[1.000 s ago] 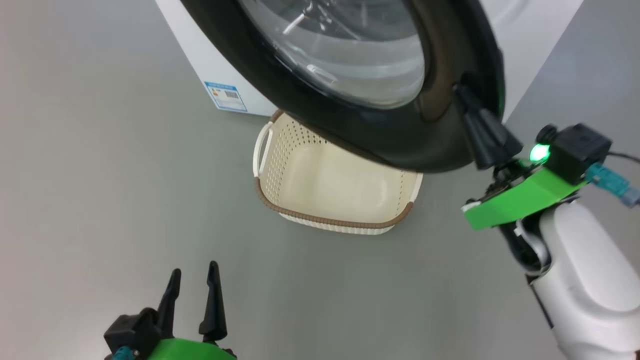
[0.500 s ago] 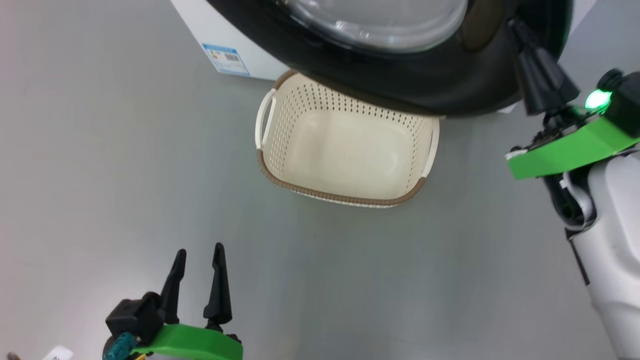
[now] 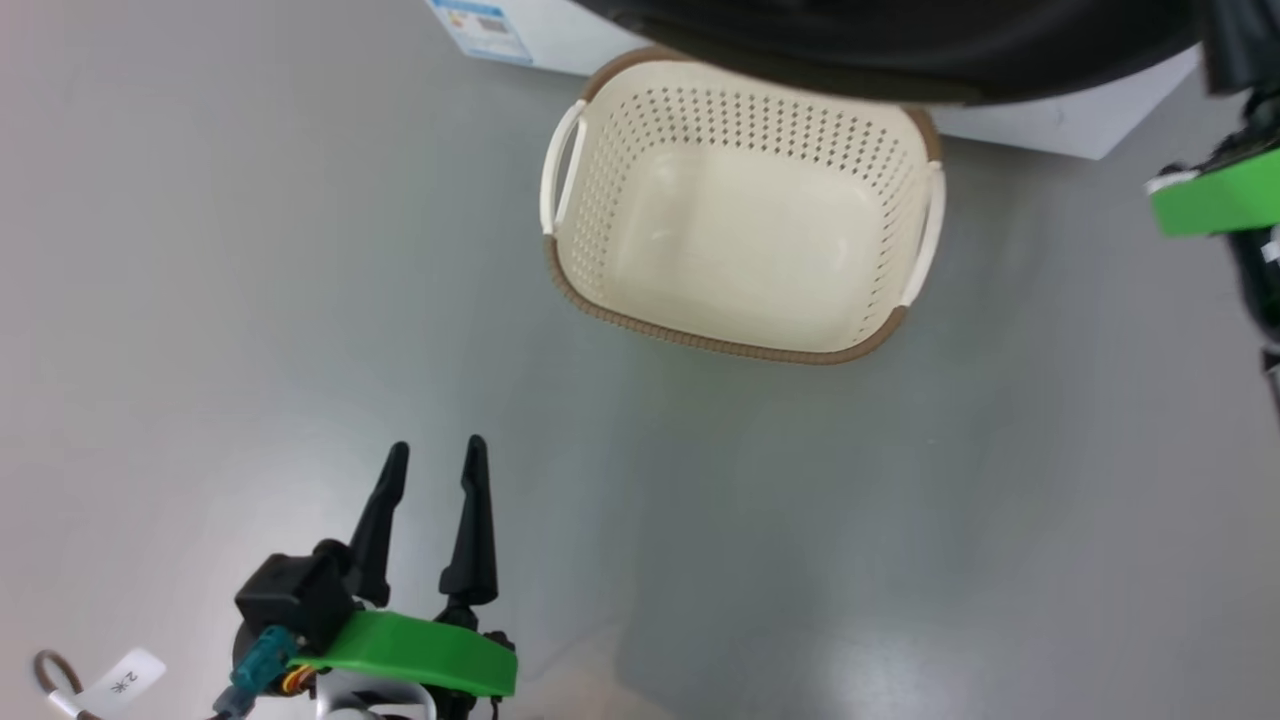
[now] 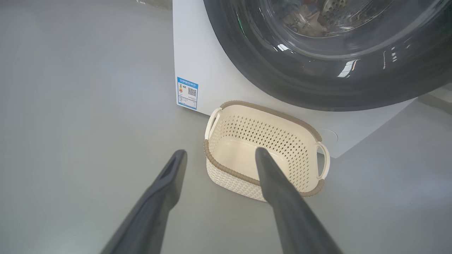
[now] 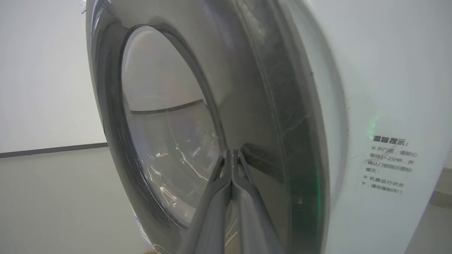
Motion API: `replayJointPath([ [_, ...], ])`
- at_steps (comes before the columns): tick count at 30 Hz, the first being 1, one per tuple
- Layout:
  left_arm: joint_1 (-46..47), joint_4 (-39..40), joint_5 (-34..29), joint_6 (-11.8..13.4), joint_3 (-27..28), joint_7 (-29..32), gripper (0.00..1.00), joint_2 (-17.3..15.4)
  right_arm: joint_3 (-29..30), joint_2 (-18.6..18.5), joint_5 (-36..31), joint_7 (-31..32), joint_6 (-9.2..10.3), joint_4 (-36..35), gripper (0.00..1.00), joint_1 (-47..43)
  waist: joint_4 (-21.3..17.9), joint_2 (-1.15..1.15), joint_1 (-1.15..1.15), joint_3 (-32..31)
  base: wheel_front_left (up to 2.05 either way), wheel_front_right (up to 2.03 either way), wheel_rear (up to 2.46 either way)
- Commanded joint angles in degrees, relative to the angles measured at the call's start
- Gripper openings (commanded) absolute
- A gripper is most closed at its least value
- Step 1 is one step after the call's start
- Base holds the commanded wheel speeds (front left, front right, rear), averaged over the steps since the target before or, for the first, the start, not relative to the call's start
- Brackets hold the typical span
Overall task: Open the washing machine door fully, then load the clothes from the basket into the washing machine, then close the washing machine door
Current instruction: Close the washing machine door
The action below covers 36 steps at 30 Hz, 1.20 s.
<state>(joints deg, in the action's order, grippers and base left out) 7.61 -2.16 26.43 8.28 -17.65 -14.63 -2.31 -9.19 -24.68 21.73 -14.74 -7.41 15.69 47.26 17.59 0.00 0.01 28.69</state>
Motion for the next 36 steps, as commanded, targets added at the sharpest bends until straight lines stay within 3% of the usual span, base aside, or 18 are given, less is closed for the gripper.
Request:
replayJointPath([
  [1,0.9,1.74,-0.3,0.18,1.23,-0.37,1.0,-0.56,0.24,-0.95,-0.47,-0.26,-0.08,-1.06,0.0,1.04,1.6,0.0,-0.01,1.61,0.0,0.0,0.0],
  [18,3.12,5.87,1.56,1.16,-7.62,-0.37,1.0,-0.56,5.0,-8.02,-2.16,-0.26,-0.08,4.98,0.0,9.26,7.8,0.0,-0.01,3.67,0.0,0.0,0.0],
  [24,2.9,6.39,1.78,1.74,-7.13,-0.37,1.0,-0.56,5.66,-7.32,-2.0,-0.26,-0.08,4.72,0.0,9.16,7.34,0.0,-0.01,2.91,0.0,0.0,0.0],
  [32,3.07,6.05,1.63,1.63,-4.84,-0.37,1.0,-0.56,4.38,-4.88,-0.85,-0.26,-0.08,-0.7,0.0,2.08,3.53,0.0,-0.01,-0.29,0.0,0.0,0.0],
  [34,2.99,5.77,1.66,1.41,-4.25,-0.37,1.0,-0.56,4.12,-4.14,-0.64,-0.26,-0.08,-2.27,0.29,-0.61,2.31,0.0,-0.01,-1.44,0.0,0.0,0.0],
  [35,2.88,5.62,1.66,1.37,-3.82,-0.37,1.0,-0.56,4.06,-3.68,-0.54,-0.26,-0.08,-3.01,0.4,-2.08,1.63,0.0,-0.01,-2.08,0.0,0.0,0.0],
  [36,2.75,5.48,1.63,1.3,-3.4,-0.37,1.0,-0.56,3.87,-3.25,-0.5,-0.26,-0.08,-3.84,0.44,-3.6,0.91,0.0,-0.01,-2.76,0.0,0.0,0.0],
])
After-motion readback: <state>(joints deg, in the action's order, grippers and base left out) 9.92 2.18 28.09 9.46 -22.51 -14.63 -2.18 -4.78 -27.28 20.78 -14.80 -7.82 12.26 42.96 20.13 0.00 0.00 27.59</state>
